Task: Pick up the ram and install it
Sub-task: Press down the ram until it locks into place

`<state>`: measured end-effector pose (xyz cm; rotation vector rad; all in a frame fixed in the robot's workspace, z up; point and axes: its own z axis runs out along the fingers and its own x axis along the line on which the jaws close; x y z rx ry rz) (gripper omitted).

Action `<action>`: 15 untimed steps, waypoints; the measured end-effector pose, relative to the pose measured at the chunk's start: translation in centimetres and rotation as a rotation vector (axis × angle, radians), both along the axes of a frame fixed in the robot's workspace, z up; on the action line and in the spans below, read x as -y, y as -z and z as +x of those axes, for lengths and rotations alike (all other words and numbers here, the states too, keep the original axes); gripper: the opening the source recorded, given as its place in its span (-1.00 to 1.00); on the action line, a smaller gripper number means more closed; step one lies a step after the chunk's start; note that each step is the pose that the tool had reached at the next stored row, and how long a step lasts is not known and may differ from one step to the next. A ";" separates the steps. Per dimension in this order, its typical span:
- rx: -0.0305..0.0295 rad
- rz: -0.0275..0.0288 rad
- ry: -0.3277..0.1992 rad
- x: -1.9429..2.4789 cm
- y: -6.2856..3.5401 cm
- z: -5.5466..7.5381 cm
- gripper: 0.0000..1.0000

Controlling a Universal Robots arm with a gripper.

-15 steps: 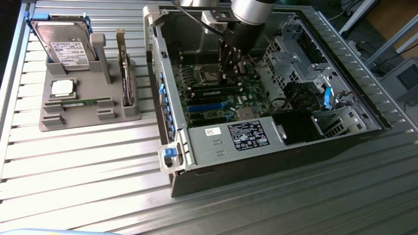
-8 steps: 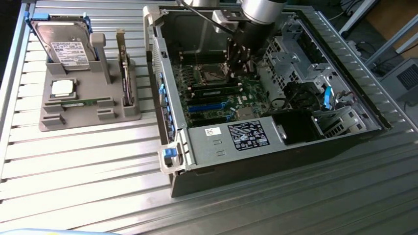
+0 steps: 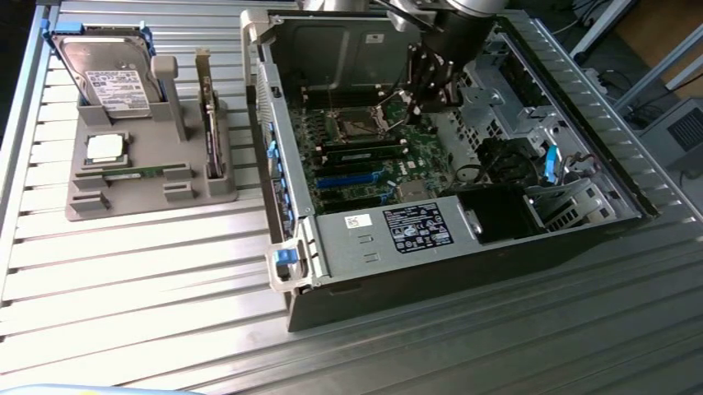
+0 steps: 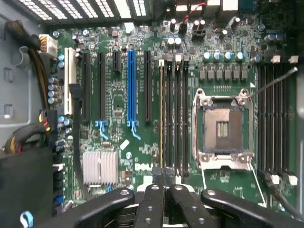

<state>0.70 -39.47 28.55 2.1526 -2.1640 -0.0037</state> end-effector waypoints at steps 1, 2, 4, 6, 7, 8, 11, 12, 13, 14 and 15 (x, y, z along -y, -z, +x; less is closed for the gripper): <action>0.0000 0.0010 0.000 0.00 -0.21 0.5 -0.79; 0.0000 0.0034 0.000 0.00 -0.30 0.8 -0.79; 0.0000 0.0097 0.000 0.00 -0.53 1.4 -0.79; 0.0000 0.0160 0.000 0.00 -1.04 2.6 -0.79; 0.0000 0.0181 0.000 0.00 -1.37 3.2 -0.79; 0.0001 0.0186 0.000 0.00 -1.43 3.5 -0.79; 0.0000 0.0195 0.000 0.00 -1.93 4.6 -0.79; 0.0000 0.0198 0.000 0.00 -2.19 5.0 -0.79; 0.0000 0.0203 0.000 0.00 -2.39 5.3 -0.79; 0.0000 0.0206 0.000 0.00 -2.63 5.5 -0.79; 0.0000 0.0207 0.000 0.00 -2.91 5.5 -0.79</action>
